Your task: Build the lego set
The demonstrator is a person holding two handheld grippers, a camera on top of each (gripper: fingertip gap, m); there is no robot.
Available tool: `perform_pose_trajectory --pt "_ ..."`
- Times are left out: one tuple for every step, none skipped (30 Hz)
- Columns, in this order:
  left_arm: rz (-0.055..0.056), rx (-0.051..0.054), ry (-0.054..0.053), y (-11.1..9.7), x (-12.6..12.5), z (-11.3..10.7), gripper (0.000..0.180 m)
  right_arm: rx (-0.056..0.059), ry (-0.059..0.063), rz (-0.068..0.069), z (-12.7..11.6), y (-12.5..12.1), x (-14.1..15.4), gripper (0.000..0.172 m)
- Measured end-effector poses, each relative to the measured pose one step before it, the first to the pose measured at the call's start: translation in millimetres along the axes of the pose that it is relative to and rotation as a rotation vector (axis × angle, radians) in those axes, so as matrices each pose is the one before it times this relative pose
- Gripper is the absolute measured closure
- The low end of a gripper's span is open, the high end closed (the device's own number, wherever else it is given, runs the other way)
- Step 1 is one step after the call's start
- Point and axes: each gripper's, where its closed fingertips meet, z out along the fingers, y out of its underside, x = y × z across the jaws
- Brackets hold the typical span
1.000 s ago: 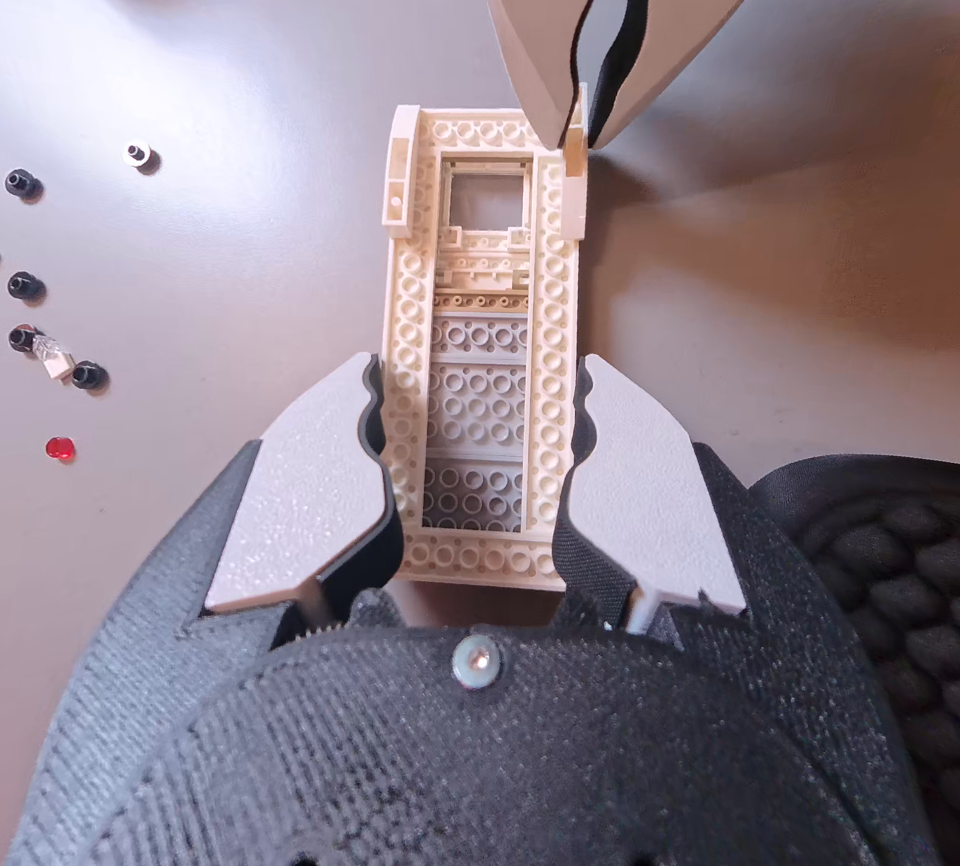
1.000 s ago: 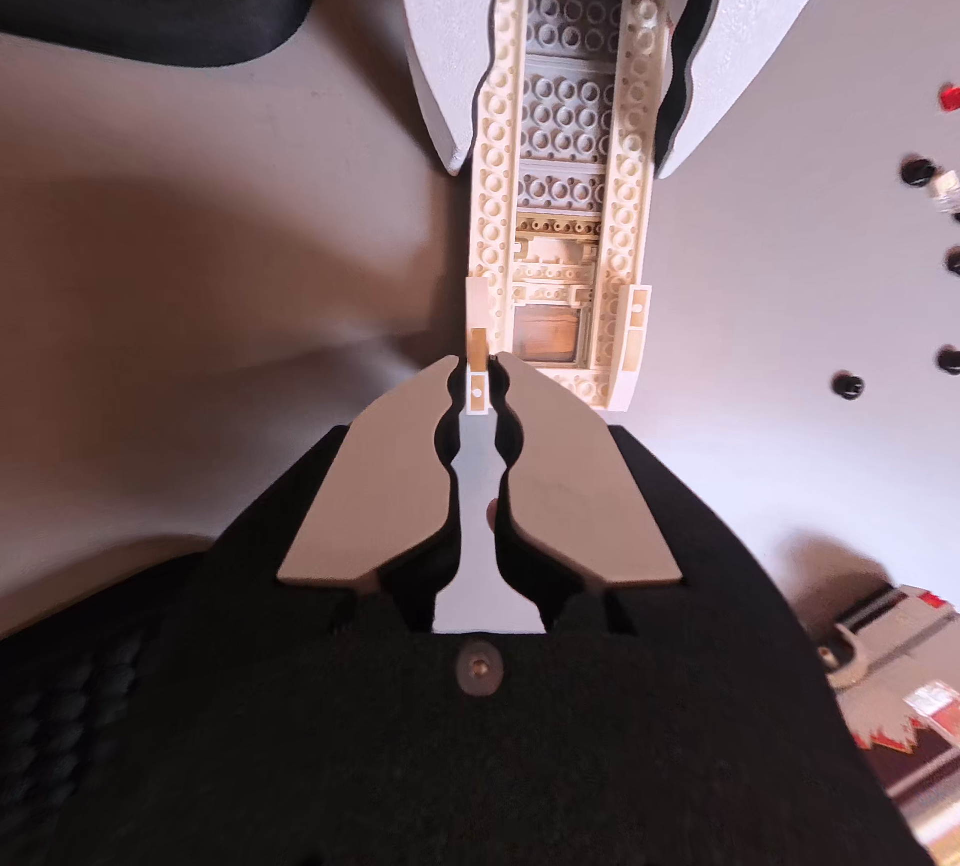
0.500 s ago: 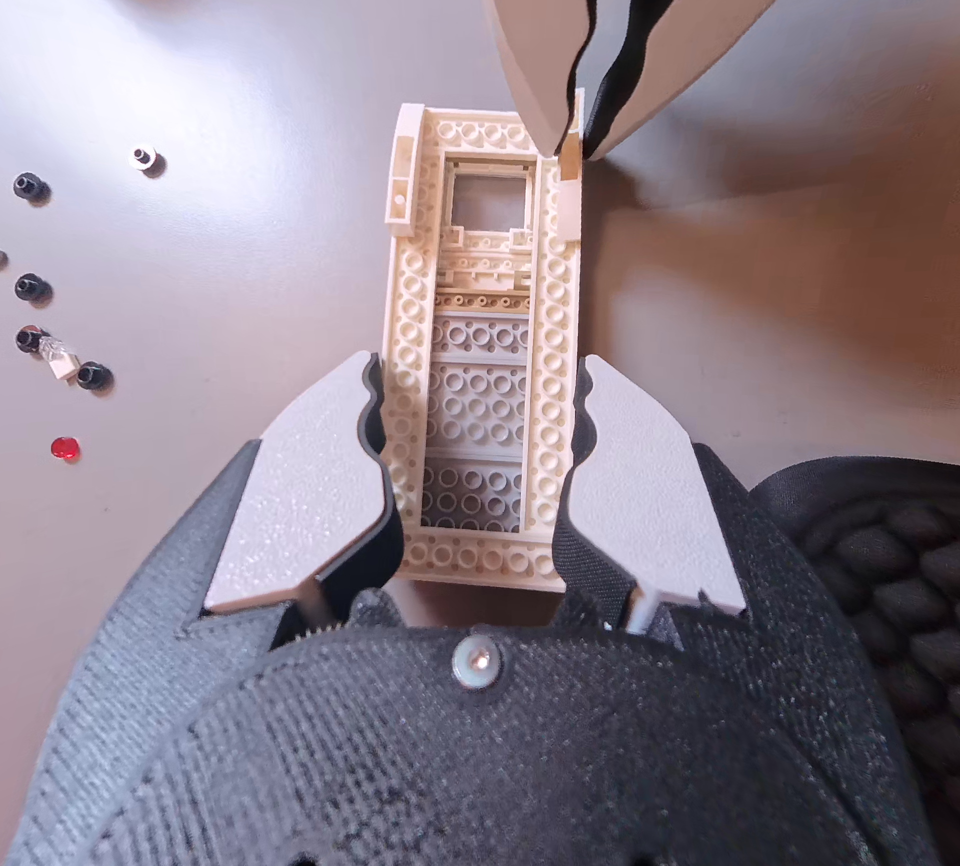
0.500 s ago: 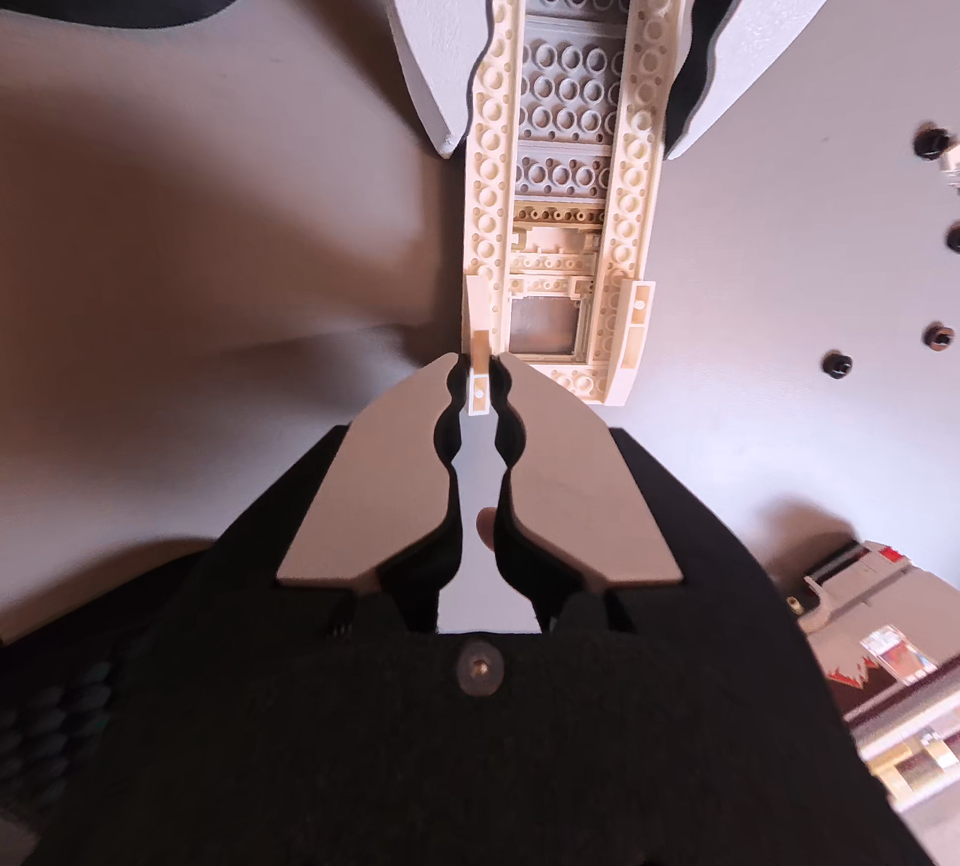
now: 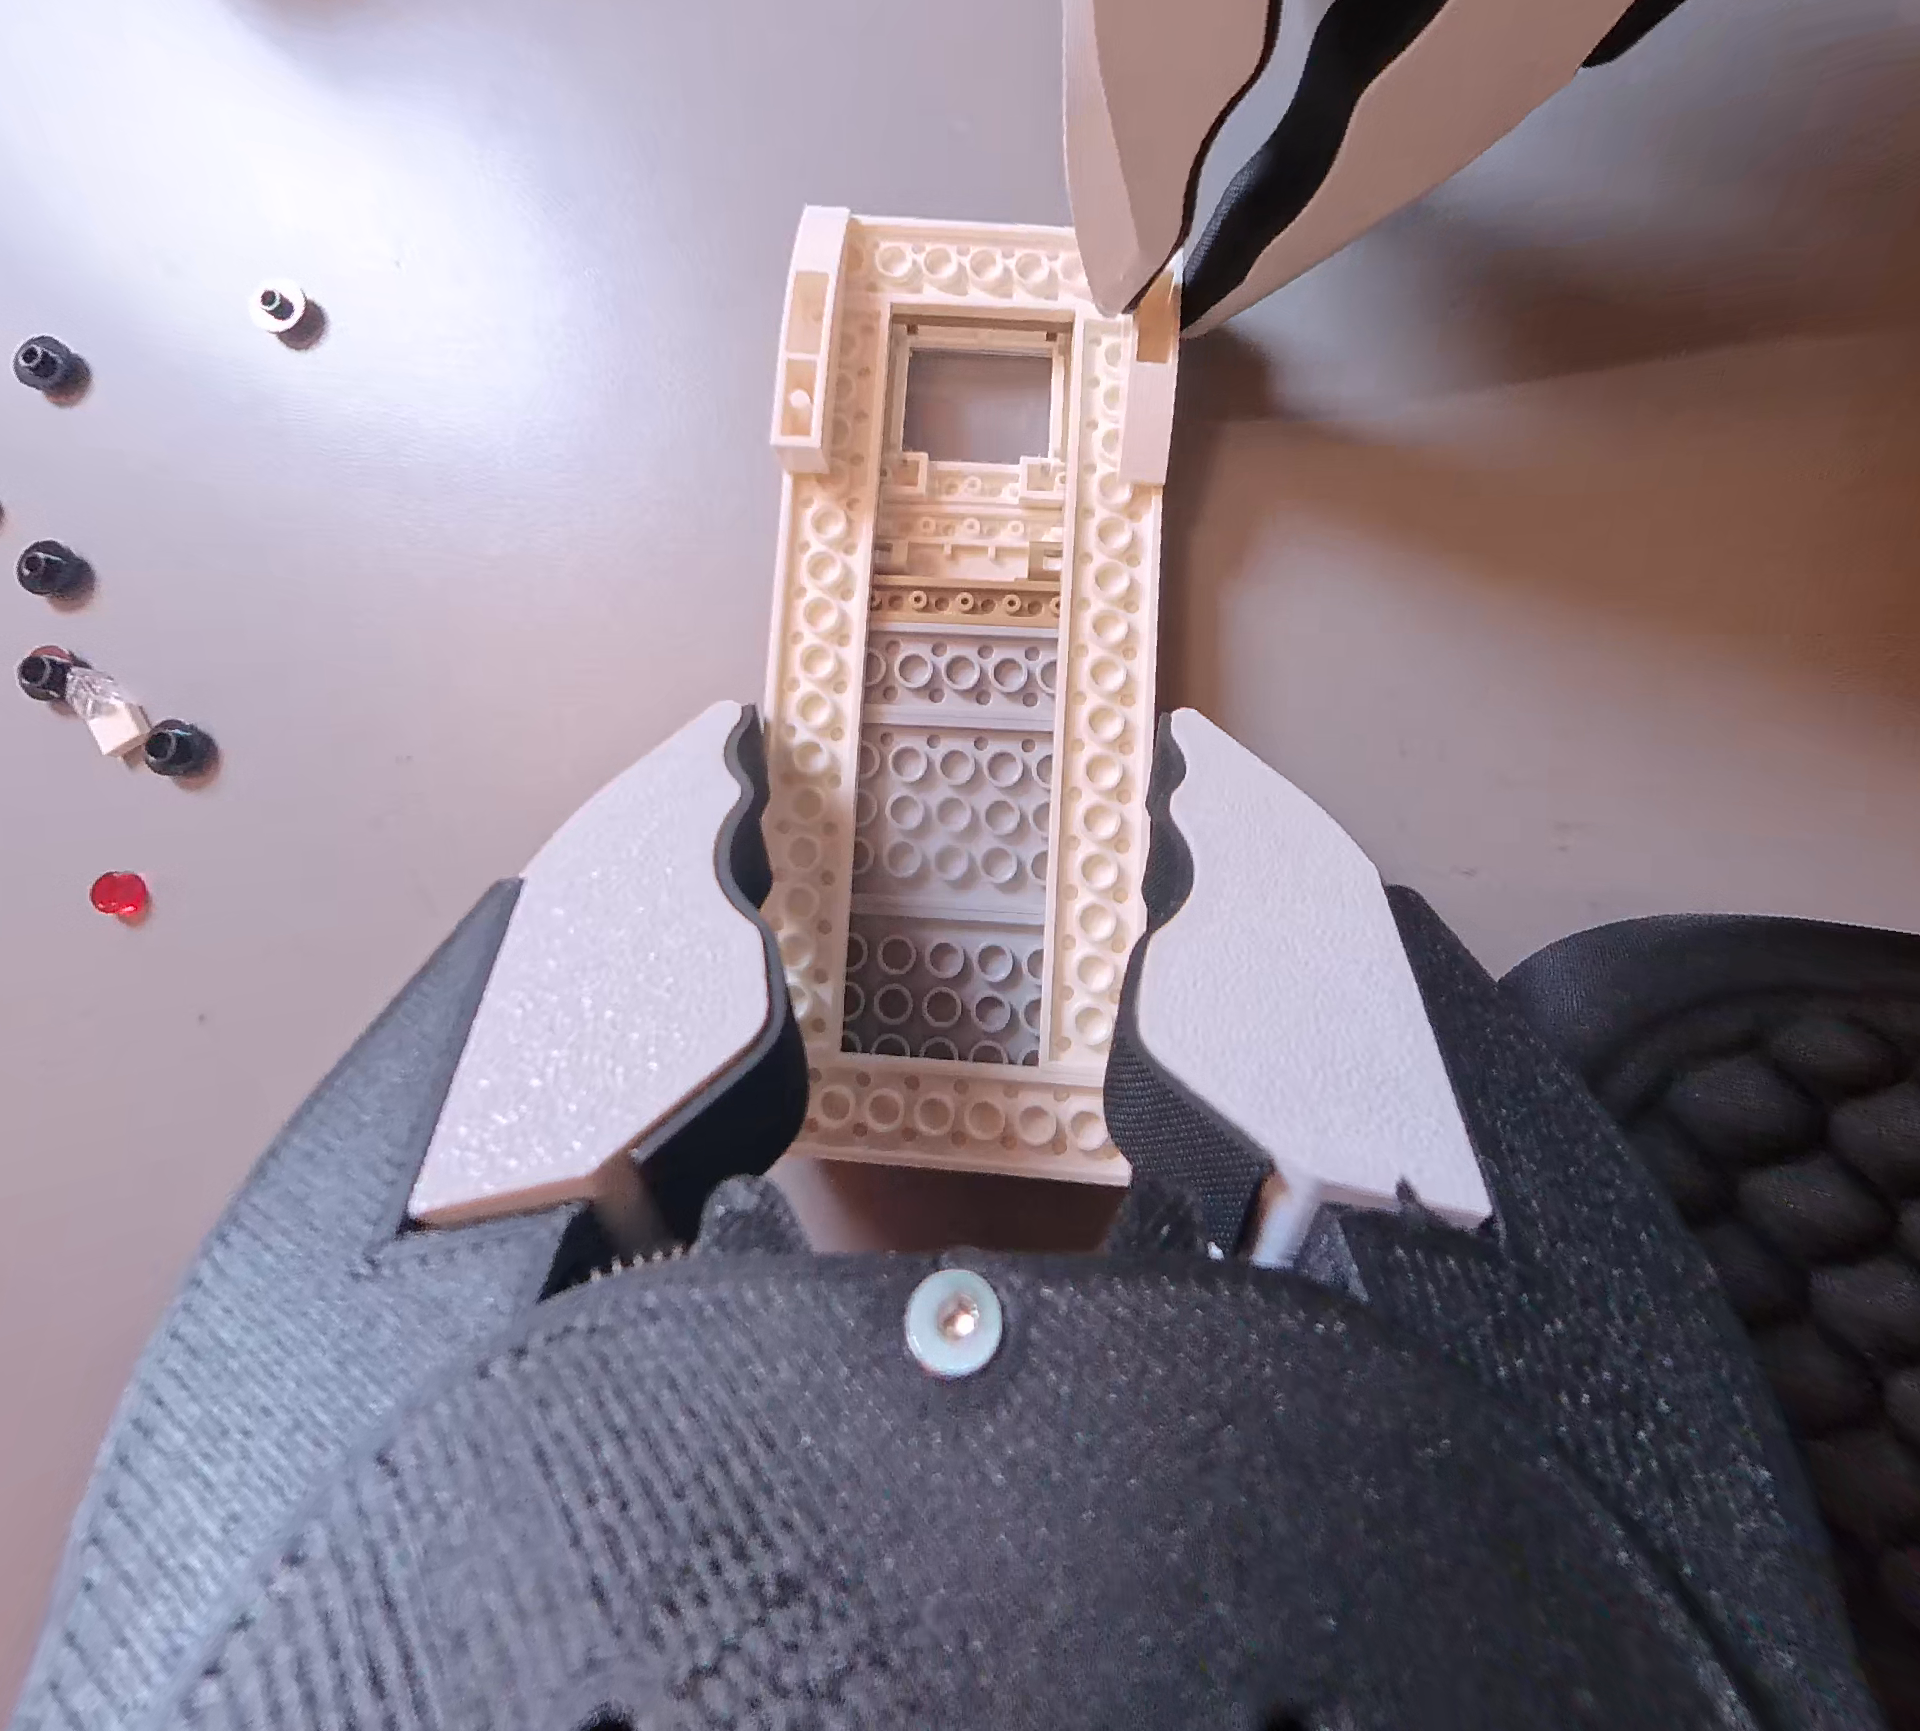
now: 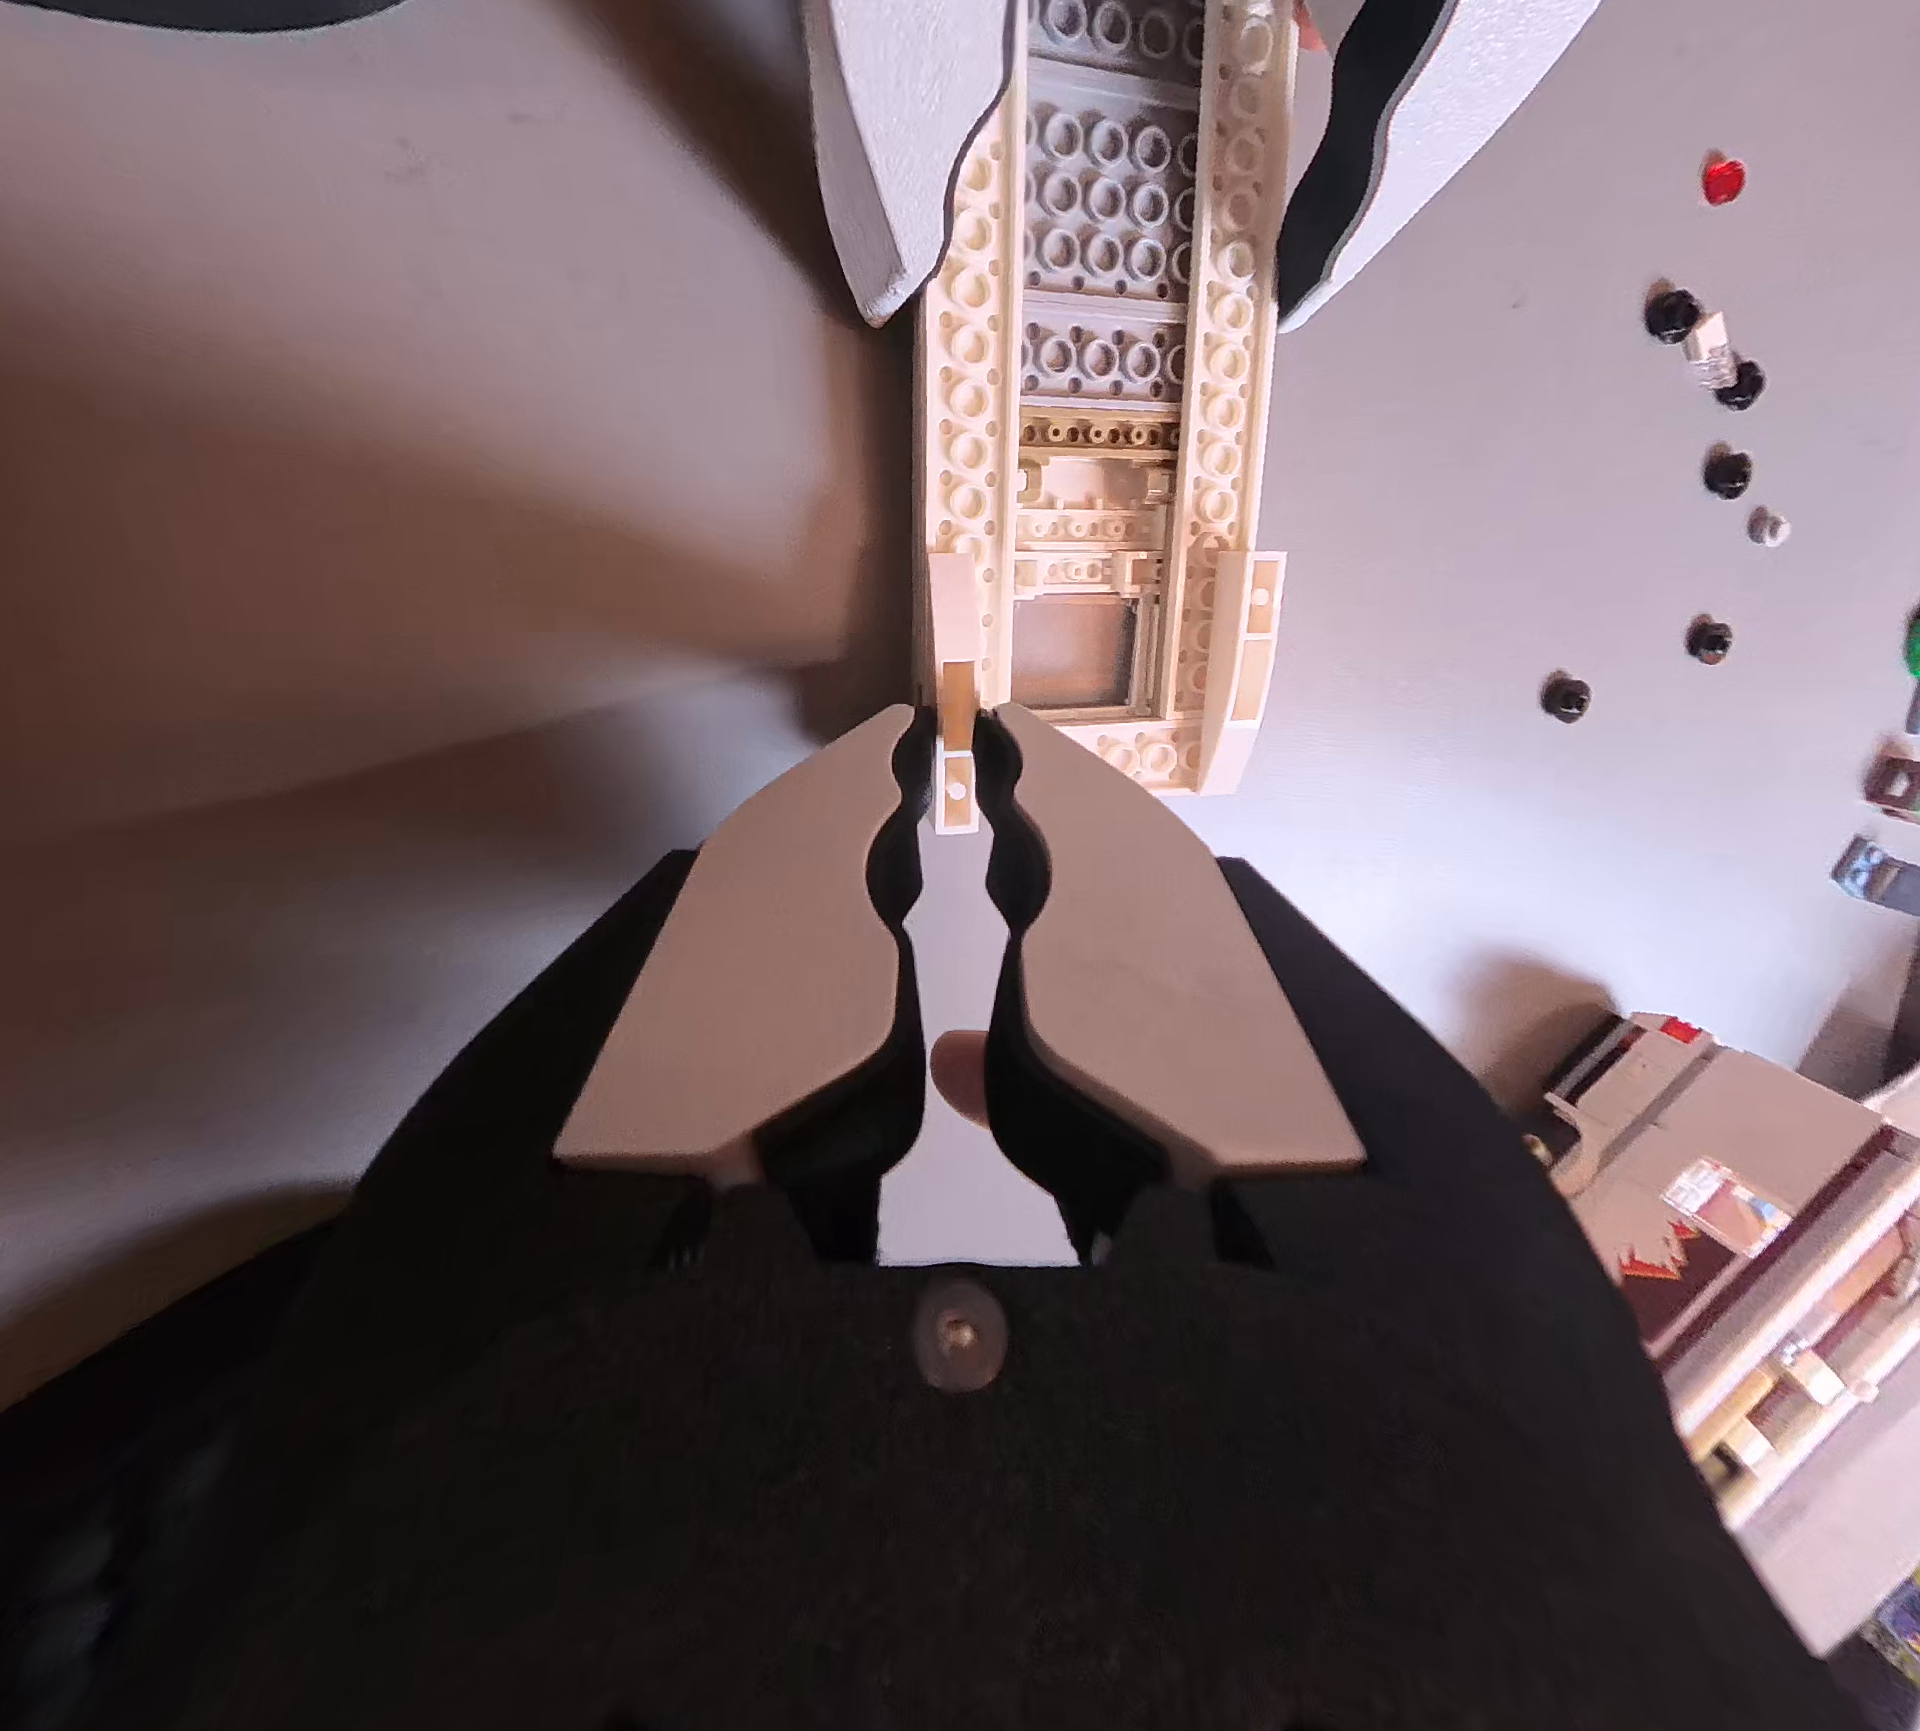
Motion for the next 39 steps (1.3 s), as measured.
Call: perform_pose_trajectory --pt "0.0004 0.0032 0.0006 -0.14 0.14 0.0 0.109 -0.0016 -0.0068 0.0027 0.17 -0.03 -0.05 0.164" --pt "0.0004 0.0005 -0.0003 0.04 -0.01 -0.05 0.109 -0.0016 -0.0059 0.0067 0.26 -0.18 -0.08 0.164" --pt "0.0029 -0.0016 -0.0012 0.13 -0.01 -0.07 0.109 0.0032 -0.0029 0.0063 0.17 -0.2 -0.04 0.164" --pt "0.0029 -0.0012 -0.0002 0.11 -0.11 -0.05 0.109 0.0079 -0.0023 0.0051 0.04 -0.29 -0.09 0.164" --pt "0.0037 0.0002 0.001 0.16 -0.14 -0.26 0.109 0.0158 -0.0033 0.0019 -0.12 -0.65 -0.12 0.164" --pt "0.0031 0.0001 0.0017 0.31 -0.36 -0.23 0.109 0.0292 0.0006 -0.0052 -0.54 -1.21 0.52 0.164" --pt "-0.0079 0.0001 0.0057 0.37 -0.09 -0.08 0.109 0.0362 0.0053 0.0101 -1.31 -1.07 1.42 0.164" --pt "-0.0099 0.0039 0.0054 -0.22 0.07 -0.13 0.109 0.0433 0.0123 0.0193 -2.62 -1.34 2.02 0.159" --pt "-0.0037 0.003 0.003 -0.17 0.07 -0.2 0.109 0.0513 0.0175 0.0089 -5.59 -1.35 2.48 0.141" --pt "-0.0012 0.0033 0.0023 -0.1 0.0 -0.14 0.109 0.0434 0.0255 -0.0008 -6.63 0.32 2.64 0.131" --pt "-0.0092 0.0018 0.0057 -0.09 -0.1 -0.2 0.109 0.0425 0.0297 -0.0179 -5.53 0.57 0.86 0.128" --pt "-0.0145 -0.0003 0.0109 -0.12 0.23 -0.12 0.109 0.0433 0.0365 -0.0381 -3.22 -0.08 -1.59 0.128" --pt "-0.0129 -0.0003 0.0143 -0.22 0.05 -0.1 0.109 0.0308 0.0479 -0.0524 -0.73 -0.09 -1.92 0.128" --pt "-0.0149 0.0018 0.0191 -0.41 0.13 -0.12 0.109 0.014 0.0516 -0.0719 1.42 0.69 -1.38 0.128" --pt "-0.0205 0.0028 0.0254 -0.58 0.19 -0.1 0.109 0.0036 0.067 -0.0839 2.87 1.32 2.6 0.128" --pt "-0.0198 0.002 0.0301 -0.66 0.44 -0.38 0.109 -0.001 0.0503 -0.0709 3.9 1.93 3.08 0.128" --pt "-0.0164 0.0032 0.0291 -0.87 0.22 -0.31 0.109 0.0037 0.0 -0.0393 5.09 2.0 -1.24 0.128" --pt "-0.0231 0.0039 0.0336 -0.91 0.7 -0.41 0.109 0.0117 -0.0159 -0.0164 5.39 0.73 -2.0 0.128" --pt "-0.0268 0.0069 0.0354 -1.51 1.01 -0.65 0.109 0.0156 -0.0037 -0.0191 4.86 0.07 -0.25 0.129" --pt "-0.0216 0.0086 0.0346 -1.47 1.53 -0.62 0.109 0.0049 0.0041 -0.0374 3.81 0.54 0.26 0.135" --pt "-0.0165 0.0087 0.0336 -0.93 2.01 -0.43 0.109 0.0135 0.0165 -0.043 1.56 -1.72 1.71 0.147" --pt "0.0009 -0.0026 0.0191 0.97 0.91 -1.13 0.109 0.0192 -0.0016 -0.0213 0.18 -2.8 0.51 0.148" --pt "-0.0027 -0.0009 0.0063 0.7 0.1 -1.14 0.109 0.0013 -0.0192 0.0231 0.59 -0.35 0.27 0.148" --pt "-0.0033 0.0066 -0.0109 -0.53 -1.29 -1.16 0.109 0.0018 -0.0232 0.0269 0.2 0.43 0.56 0.148" --pt "0.0121 0.0319 -0.0366 -4.57 -2.51 -3.01 0.105 0.0147 -0.0243 0.0308 -0.64 -0.55 0.73 0.149" --pt "0.0318 0.0376 -0.047 -7.05 -0.91 -5.56 0.103 0.0231 -0.0352 0.0549 -1.33 -2.13 0.52 0.149" --pt "0.0475 0.0304 -0.0501 -7.71 1.97 -6.83 0.106 0.0283 -0.0464 0.0715 -1.97 -3.25 0.12 0.149" --pt "0.0633 0.0242 -0.057 -8.5 3.69 -6.21 0.112 0.0251 -0.0404 0.065 -2.37 -2.89 1.17 0.149" --pt "0.0754 0.0238 -0.0534 -9.59 6.2 -3.61 0.117 0.0251 -0.0298 0.0561 -2.57 -3.27 2.02 0.149" --pt "0.072 0.0183 -0.0355 -9.04 9.34 0.46 0.124 0.0178 -0.039 0.0521 -2.3 -2.91 0.61 0.149" --pt "0.0658 -0.0138 -0.0365 -4.98 8.06 4.78 0.13 0.0126 -0.0422 0.0428 -1.94 -2.58 -0.67 0.149" --pt "0.0699 -0.0415 -0.0601 -1.43 2.47 6.52 0.132 0.015 -0.03 0.0311 -1.5 -2.92 -0.57 0.149" --pt "0.0702 -0.0327 -0.0526 -2.11 1.54 5.84 0.134 0.0056 -0.0246 0.0202 -0.66 -1.64 -0.96 0.149" --pt "0.0539 -0.0224 -0.0412 -2.68 0.31 4.78 0.14 0.0029 -0.0215 0.0135 -0.2 -1.12 -1.58 0.149" --pt "0.04 -0.0187 -0.0472 -1.92 -2.99 3.67 0.148 0.0034 -0.0203 0.019 -0.09 -1.04 -1.79 0.149" --pt "0.0306 -0.0062 -0.0126 -2.23 0.66 2.25 0.154 -0.0007 -0.0078 0.0193 -0.24 0.14 -0.25 0.149" --pt "0.0131 -0.0064 -0.0012 -1.15 1.63 1.31 0.16 0.0028 -0.0023 0.013 -1.04 0.47 0.41 0.149" --pt "0.0086 -0.0043 -0.0196 -0.3 -1.48 0.83 0.16 0.0049 -0.0002 0.0145 -0.86 0.32 0.2 0.149" --pt "0.0027 0.0002 -0.0017 -0.46 0.82 0.51 0.16 -0.0049 -0.0017 0.007 0.0 1.17 -1.18 0.149"
